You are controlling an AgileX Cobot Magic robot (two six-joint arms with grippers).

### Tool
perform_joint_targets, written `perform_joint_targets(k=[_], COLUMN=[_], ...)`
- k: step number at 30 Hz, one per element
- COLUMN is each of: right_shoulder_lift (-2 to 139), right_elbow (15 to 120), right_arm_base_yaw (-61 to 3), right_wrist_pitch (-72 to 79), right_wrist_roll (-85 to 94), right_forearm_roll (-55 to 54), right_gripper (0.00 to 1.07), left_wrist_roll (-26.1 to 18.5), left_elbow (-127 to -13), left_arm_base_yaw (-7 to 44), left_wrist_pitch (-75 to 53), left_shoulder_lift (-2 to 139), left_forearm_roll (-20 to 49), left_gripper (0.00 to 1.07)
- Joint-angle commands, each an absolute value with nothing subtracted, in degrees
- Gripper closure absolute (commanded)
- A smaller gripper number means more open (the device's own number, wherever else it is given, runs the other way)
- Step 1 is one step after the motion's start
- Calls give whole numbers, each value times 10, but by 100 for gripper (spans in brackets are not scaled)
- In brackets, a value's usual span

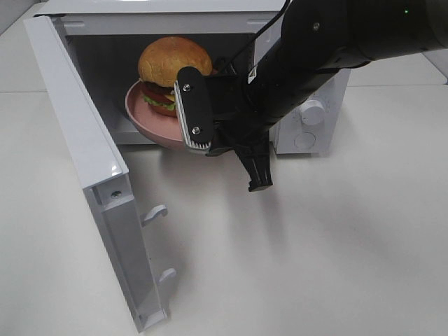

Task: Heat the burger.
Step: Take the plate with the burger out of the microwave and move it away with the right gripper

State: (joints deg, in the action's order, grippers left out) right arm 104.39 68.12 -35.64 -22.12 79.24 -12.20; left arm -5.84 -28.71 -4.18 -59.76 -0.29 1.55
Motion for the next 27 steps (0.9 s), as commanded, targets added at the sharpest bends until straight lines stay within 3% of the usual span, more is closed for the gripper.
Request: perform_joint_targets(k=[1,27], right_shoulder_lift=[1013,850], right_elbow=[673,526], right_arm_base_yaw=[-349,-362], right_wrist_pitch=[-180,-173], right_wrist_roll=[784,755], right_forearm_roll=[-114,-80], right_gripper=[107,107], left_wrist_roll=[-56,-56], left_elbow=[-285,-285], left_arm_base_yaw=[-44,-44], left_wrist_pitch=[-592,-592], left_shoulder_lift=[-14,-14], left_forearm_roll=[13,13], left_gripper=[6,6])
